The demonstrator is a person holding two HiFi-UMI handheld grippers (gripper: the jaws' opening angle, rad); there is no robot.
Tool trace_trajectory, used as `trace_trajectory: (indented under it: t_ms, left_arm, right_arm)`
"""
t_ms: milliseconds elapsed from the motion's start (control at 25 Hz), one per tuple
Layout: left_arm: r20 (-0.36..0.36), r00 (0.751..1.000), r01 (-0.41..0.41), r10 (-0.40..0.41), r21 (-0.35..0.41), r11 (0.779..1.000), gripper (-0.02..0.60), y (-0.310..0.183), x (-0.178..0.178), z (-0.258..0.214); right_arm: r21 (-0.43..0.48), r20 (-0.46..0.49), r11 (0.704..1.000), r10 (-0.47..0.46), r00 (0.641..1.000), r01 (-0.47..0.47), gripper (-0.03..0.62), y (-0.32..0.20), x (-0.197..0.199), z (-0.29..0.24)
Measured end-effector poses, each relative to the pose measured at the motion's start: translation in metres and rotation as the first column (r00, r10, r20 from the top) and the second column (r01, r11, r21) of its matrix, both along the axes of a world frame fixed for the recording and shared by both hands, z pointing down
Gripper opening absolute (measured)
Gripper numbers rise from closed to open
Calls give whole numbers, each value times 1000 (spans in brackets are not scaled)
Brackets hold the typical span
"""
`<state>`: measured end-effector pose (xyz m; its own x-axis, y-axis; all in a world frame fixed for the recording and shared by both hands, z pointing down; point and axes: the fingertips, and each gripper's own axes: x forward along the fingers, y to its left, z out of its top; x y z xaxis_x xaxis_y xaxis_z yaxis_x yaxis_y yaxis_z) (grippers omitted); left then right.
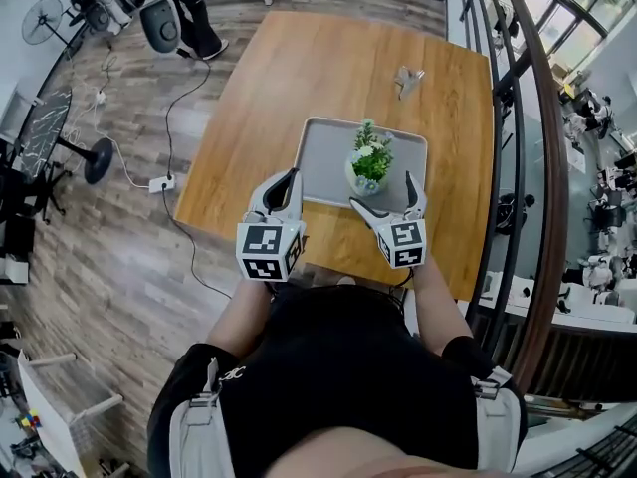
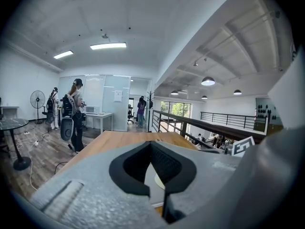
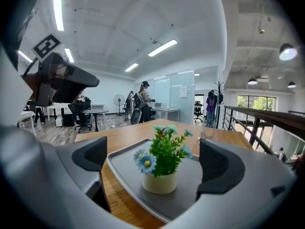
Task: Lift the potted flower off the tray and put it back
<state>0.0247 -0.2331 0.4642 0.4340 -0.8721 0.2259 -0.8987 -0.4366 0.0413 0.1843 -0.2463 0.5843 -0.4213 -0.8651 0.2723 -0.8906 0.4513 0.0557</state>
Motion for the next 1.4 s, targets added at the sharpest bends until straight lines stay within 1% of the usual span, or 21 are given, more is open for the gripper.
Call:
trace_trajectory:
  t_ms: [160,520,720,1040,1080,1160,1400]
  left_arm:
    - [12,1000,9,-9,7,1000,12,2,-3,-4]
    - [30,998,63,-63,9,998,12,7,-32,-6]
    - [34,995,98,-98,7,995,12,10,-55,-7]
    - [39,991,132,-132,5,991,12,19,-78,-8]
    - [38,990,138,-138,5,990,12,20,-81,-8]
    - [36,988,147,-147,3,989,12,21,-87,-7]
    - [35,989,145,-145,3,989,12,25,-88,-5]
  right_arm:
    - [-84,38,996,35,999,-32,581,-15,-1,32]
    - [-212,41,974,89,995,-79,580,-43,-2,95]
    - [-246,2,965,95,996,-91,578,-58,-6,112]
    - [-288,-12,942,174,985,-170,572,-78,0,127]
    - [-296,-25,937,183,983,-183,561,-79,1,129]
    - [-315,-49,928,192,980,-198,482,-80,2,134]
    - [-324,-67,929,166,984,-179,476,-76,2,135]
